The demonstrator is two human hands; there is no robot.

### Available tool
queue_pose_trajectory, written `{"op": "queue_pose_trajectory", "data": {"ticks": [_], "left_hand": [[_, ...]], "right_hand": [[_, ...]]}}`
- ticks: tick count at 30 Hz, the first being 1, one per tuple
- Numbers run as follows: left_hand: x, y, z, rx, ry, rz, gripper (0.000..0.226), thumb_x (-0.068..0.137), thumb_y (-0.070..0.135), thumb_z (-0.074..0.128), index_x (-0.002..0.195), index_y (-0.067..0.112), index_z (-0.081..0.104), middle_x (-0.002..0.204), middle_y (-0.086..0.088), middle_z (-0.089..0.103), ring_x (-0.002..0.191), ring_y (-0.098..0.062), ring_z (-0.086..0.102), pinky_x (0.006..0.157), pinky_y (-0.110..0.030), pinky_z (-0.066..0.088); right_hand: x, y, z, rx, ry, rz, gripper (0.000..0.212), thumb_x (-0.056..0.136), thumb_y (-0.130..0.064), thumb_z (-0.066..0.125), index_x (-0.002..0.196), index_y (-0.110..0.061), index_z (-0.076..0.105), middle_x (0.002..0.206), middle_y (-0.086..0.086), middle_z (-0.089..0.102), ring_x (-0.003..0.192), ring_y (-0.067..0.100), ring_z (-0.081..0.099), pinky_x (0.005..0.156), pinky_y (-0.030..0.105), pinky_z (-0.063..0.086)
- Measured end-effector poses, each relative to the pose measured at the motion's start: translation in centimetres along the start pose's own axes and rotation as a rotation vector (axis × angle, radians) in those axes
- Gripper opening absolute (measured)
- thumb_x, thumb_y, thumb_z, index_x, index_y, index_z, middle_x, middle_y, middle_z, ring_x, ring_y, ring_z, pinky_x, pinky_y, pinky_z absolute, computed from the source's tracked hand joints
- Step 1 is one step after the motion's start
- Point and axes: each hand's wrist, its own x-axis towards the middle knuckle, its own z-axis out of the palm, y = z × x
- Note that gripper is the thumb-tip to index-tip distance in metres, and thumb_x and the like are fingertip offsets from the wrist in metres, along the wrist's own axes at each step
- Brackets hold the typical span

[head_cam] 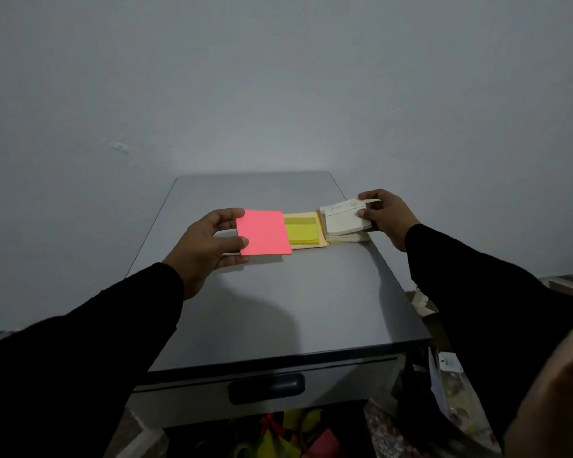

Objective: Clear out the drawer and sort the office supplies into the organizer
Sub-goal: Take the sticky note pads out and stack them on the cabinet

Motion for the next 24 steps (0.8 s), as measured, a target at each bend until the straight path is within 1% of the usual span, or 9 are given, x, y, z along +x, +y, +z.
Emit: {"op": "queue_pose_trajectory", "data": {"ticks": [3, 7, 10, 11, 13, 15, 18, 21, 24], "left_hand": [[0.5, -0.1, 0.1, 0.003, -0.002, -0.007, 0.045, 0.085, -0.010, 0.057, 0.124, 0.011, 0.052, 0.113, -0.004, 0.054, 0.087, -0.018, 0.062, 0.065, -0.023, 0.059], [1.2, 0.1, 0.6, -0.003, 0.012, -0.016, 0.045, 0.085, -0.011, 0.057, 0.123, 0.013, 0.054, 0.113, -0.003, 0.054, 0.087, -0.018, 0.062, 0.065, -0.024, 0.059], [2.0, 0.2, 1.2, -0.016, 0.014, -0.028, 0.045, 0.085, -0.013, 0.056, 0.122, 0.012, 0.054, 0.111, -0.002, 0.054, 0.083, -0.017, 0.062, 0.064, -0.024, 0.059], [2.2, 0.2, 1.4, -0.018, 0.010, -0.030, 0.045, 0.085, -0.013, 0.055, 0.122, 0.012, 0.053, 0.110, -0.002, 0.053, 0.082, -0.016, 0.062, 0.064, -0.024, 0.059], [2.9, 0.2, 2.0, -0.020, -0.003, -0.033, 0.045, 0.085, -0.014, 0.054, 0.122, 0.011, 0.053, 0.107, -0.002, 0.052, 0.079, -0.015, 0.061, 0.064, -0.024, 0.059], [3.7, 0.1, 2.8, -0.020, -0.011, -0.045, 0.046, 0.085, -0.015, 0.053, 0.124, 0.011, 0.052, 0.105, -0.002, 0.051, 0.078, -0.015, 0.060, 0.065, -0.025, 0.058], [4.9, -0.3, 4.0, -0.020, -0.019, -0.063, 0.047, 0.085, -0.015, 0.052, 0.126, 0.010, 0.051, 0.104, -0.001, 0.051, 0.080, -0.015, 0.060, 0.062, -0.024, 0.058], [6.2, -0.7, 5.1, -0.024, -0.019, -0.081, 0.049, 0.085, -0.015, 0.053, 0.127, 0.010, 0.050, 0.098, -0.001, 0.054, 0.079, -0.014, 0.060, 0.061, -0.026, 0.058], [7.3, -1.3, 6.0, 0.005, -0.001, -0.097, 0.051, 0.084, -0.016, 0.053, 0.128, 0.010, 0.048, 0.100, -0.006, 0.051, 0.074, -0.017, 0.059, 0.057, -0.026, 0.057]], "right_hand": [[0.2, 0.5, 0.0, -0.087, -0.009, 0.002, 0.032, 0.088, 0.007, 0.054, 0.120, 0.002, 0.054, 0.118, 0.030, 0.057, 0.079, 0.021, 0.058, 0.055, 0.015, 0.053], [0.4, 0.5, -0.1, -0.166, -0.032, 0.009, 0.032, 0.089, 0.006, 0.052, 0.121, 0.001, 0.057, 0.116, 0.025, 0.058, 0.089, 0.024, 0.054, 0.061, 0.013, 0.052], [0.6, 0.4, 0.0, -0.234, -0.035, 0.027, 0.031, 0.089, 0.005, 0.054, 0.119, 0.000, 0.061, 0.089, 0.005, 0.059, 0.085, 0.019, 0.052, 0.071, 0.019, 0.049], [0.7, 0.4, 0.0, -0.254, -0.040, 0.036, 0.030, 0.088, 0.004, 0.055, 0.117, 0.000, 0.062, 0.081, -0.001, 0.054, 0.079, 0.016, 0.052, 0.068, 0.017, 0.047], [0.8, 0.3, -0.1, -0.283, -0.058, 0.056, 0.029, 0.087, 0.004, 0.057, 0.114, -0.003, 0.063, 0.077, -0.002, 0.051, 0.067, 0.010, 0.049, 0.062, 0.014, 0.044], [0.7, 0.3, -0.2, -0.317, -0.065, 0.057, 0.030, 0.085, 0.005, 0.059, 0.114, -0.003, 0.063, 0.082, 0.003, 0.051, 0.067, 0.012, 0.047, 0.062, 0.018, 0.043], [0.6, 0.3, -0.5, -0.397, -0.038, 0.037, 0.030, 0.083, 0.004, 0.062, 0.112, -0.001, 0.061, 0.093, 0.007, 0.050, 0.076, 0.019, 0.049, 0.063, 0.023, 0.042], [0.4, 0.4, -0.9, -0.444, -0.021, 0.021, 0.034, 0.082, 0.003, 0.064, 0.114, -0.002, 0.058, 0.103, 0.009, 0.051, 0.078, 0.019, 0.050, 0.069, 0.026, 0.043], [0.2, 0.4, -1.3, -0.479, -0.001, -0.006, 0.034, 0.082, 0.000, 0.064, 0.115, -0.006, 0.057, 0.111, 0.010, 0.053, 0.089, 0.020, 0.049, 0.075, 0.028, 0.041]]}}
